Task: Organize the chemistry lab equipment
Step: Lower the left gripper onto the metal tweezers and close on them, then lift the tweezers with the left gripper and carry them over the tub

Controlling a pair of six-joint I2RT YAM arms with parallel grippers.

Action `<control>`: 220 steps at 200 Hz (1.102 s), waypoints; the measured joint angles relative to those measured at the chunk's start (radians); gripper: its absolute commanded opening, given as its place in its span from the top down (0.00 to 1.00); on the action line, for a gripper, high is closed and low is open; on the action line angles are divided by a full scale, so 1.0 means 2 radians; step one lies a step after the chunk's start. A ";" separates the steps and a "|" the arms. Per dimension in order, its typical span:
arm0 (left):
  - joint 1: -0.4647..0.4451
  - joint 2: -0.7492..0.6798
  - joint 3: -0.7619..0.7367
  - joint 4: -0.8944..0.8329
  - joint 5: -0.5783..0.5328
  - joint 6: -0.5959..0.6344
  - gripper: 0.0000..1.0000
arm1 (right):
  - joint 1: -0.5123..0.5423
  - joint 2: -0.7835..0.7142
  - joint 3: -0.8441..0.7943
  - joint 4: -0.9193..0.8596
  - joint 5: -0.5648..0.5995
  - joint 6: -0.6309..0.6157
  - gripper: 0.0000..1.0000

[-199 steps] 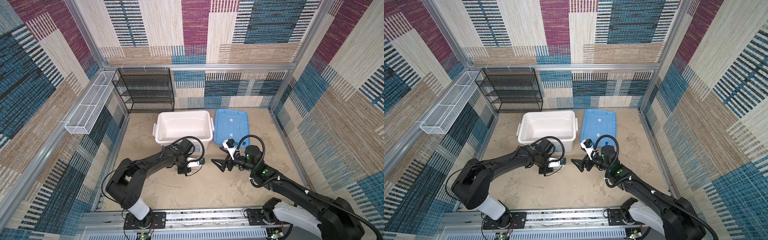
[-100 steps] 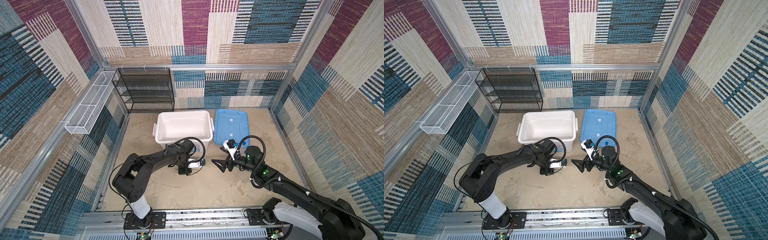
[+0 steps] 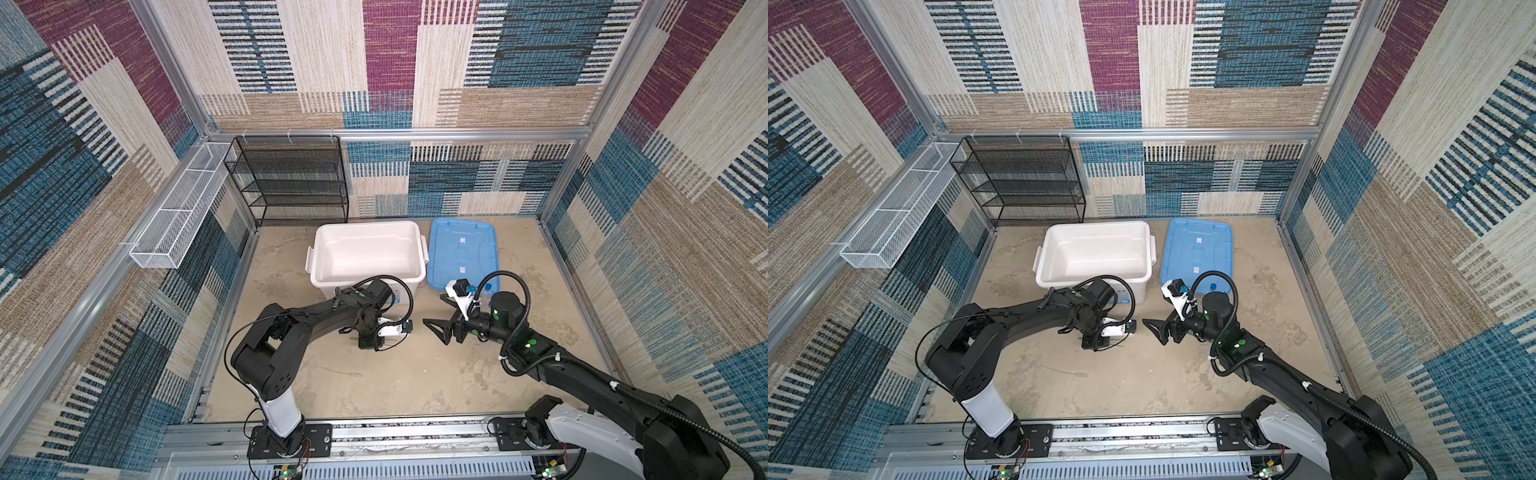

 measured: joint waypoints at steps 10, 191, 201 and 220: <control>-0.002 -0.001 -0.001 0.000 -0.001 0.000 0.79 | 0.000 0.000 0.000 0.000 0.000 0.000 0.02; -0.010 -0.084 -0.018 -0.004 -0.014 0.000 1.00 | 0.000 0.001 0.008 -0.010 0.000 0.001 0.03; -0.010 -0.094 -0.018 -0.004 -0.013 -0.001 1.00 | 0.000 -0.001 0.008 -0.010 0.000 0.003 0.03; -0.008 -0.115 -0.010 -0.006 -0.003 -0.013 1.00 | 0.000 -0.006 0.015 -0.010 0.000 0.014 0.03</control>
